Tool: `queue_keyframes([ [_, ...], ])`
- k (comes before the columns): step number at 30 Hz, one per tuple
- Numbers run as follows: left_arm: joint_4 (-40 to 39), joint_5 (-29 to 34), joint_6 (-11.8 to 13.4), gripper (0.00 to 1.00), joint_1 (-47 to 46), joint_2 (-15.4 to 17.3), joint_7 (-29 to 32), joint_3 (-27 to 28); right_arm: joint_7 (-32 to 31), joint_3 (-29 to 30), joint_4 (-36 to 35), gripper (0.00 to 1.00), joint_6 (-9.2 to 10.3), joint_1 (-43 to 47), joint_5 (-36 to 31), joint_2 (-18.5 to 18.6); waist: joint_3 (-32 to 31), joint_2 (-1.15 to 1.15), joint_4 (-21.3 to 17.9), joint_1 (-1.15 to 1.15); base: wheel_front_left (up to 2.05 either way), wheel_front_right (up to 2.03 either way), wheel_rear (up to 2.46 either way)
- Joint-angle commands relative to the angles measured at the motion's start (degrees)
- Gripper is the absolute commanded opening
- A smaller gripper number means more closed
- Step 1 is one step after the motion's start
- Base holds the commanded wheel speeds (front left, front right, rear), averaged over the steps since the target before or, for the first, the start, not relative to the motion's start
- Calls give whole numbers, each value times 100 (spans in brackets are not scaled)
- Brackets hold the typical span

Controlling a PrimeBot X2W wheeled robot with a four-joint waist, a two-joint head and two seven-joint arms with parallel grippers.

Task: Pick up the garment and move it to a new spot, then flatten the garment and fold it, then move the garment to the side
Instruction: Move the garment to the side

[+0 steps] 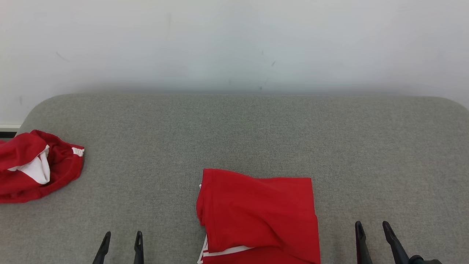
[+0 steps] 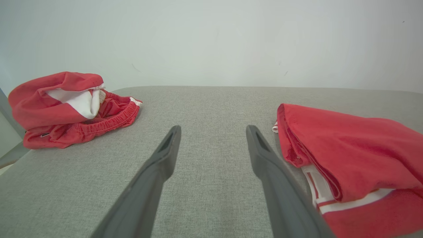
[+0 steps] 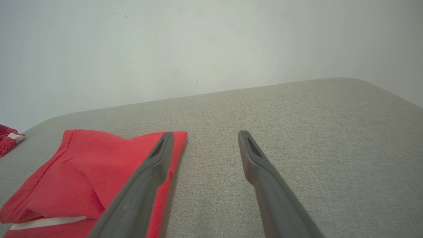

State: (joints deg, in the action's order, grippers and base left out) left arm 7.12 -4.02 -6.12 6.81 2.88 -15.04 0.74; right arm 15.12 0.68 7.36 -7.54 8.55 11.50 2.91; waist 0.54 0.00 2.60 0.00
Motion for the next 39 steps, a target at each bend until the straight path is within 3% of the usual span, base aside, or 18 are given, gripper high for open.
queue_keyframes([
  [1,21,20,-12,100,40,1,-18,27,1,-6,21,100,14,56,30,-3,-8,0,-1,0,0,0,0],
  [15,37,1,-10,100,53,1,-18,63,1,-129,72,100,14,-125,64,-3,-51,0,24,0,0,0,0],
  [18,41,-7,-13,100,17,1,-18,46,2,-279,342,100,14,-363,45,-5,-32,0,45,0,0,0,0],
  [33,111,-74,-23,100,-87,1,-18,-86,1,-655,3653,100,14,-2452,41,-2,33,0,401,0,0,0,0],
  [37,125,-70,-28,100,-89,1,-18,-103,-25,-902,4837,100,14,-2785,485,-3,44,0,494,0,0,0,0],
  [39,126,-84,-31,100,-87,1,-18,-96,-28,-1153,5084,100,15,-2915,850,-7,54,0,509,0,0,0,0],
])
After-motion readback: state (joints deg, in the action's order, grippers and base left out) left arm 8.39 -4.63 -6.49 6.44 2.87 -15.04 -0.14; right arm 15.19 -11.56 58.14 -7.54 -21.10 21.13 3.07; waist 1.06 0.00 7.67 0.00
